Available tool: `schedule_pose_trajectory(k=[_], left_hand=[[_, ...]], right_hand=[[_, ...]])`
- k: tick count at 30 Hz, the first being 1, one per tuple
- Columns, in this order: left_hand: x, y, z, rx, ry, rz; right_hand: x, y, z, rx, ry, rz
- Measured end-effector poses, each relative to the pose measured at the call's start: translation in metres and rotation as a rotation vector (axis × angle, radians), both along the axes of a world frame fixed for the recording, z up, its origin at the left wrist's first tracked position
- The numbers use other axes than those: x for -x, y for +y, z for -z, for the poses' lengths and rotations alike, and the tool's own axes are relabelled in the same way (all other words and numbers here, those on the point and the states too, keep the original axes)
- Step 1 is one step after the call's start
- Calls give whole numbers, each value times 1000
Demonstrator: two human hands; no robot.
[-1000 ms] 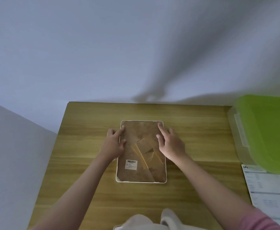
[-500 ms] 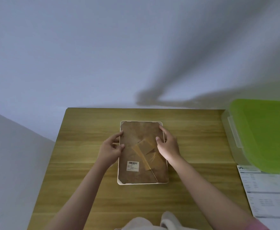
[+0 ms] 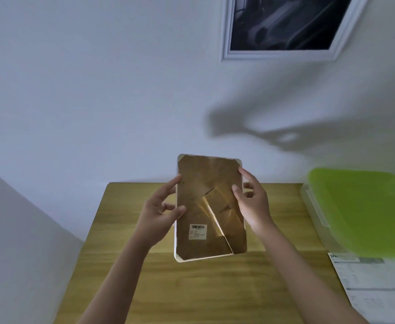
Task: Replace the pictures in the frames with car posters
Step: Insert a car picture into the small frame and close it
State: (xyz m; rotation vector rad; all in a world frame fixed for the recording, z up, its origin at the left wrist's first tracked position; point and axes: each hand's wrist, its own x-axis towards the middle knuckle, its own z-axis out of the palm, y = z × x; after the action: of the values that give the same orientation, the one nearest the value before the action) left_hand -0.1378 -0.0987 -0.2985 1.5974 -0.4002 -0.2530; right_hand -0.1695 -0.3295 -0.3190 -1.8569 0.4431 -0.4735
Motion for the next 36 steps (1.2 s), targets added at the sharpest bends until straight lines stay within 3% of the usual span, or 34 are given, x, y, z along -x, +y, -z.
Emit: schedule_pose_trajectory(k=[5,7,14,19,25,29,32,36], left_hand=[[14,-2,-35,14,-85,-93],[22,-4,-46,17,-118,-120],[50,-11,-68,7,-128,-165],[64,-7,-69,-13,-139,-92],[61,16,-64,-74,-243,12],[51,44,-57,-298,-500,-302],[45,66,-50,-322,-409,-406],[43,77,-44,-232,-230,-275]], right_hand=[[13,16,-24,503,-314,54],[21,31,-37,545,-413,-27],[49,68,-78,61,-284,-316],[51,81,-82,-145,-281,-300],[50,96,-88,-91,-352,-127],[52,95,-89,-43,-357,-96],[53,93,-90,-49,-362,-100],[54,90,-94,-74,-370,-85]])
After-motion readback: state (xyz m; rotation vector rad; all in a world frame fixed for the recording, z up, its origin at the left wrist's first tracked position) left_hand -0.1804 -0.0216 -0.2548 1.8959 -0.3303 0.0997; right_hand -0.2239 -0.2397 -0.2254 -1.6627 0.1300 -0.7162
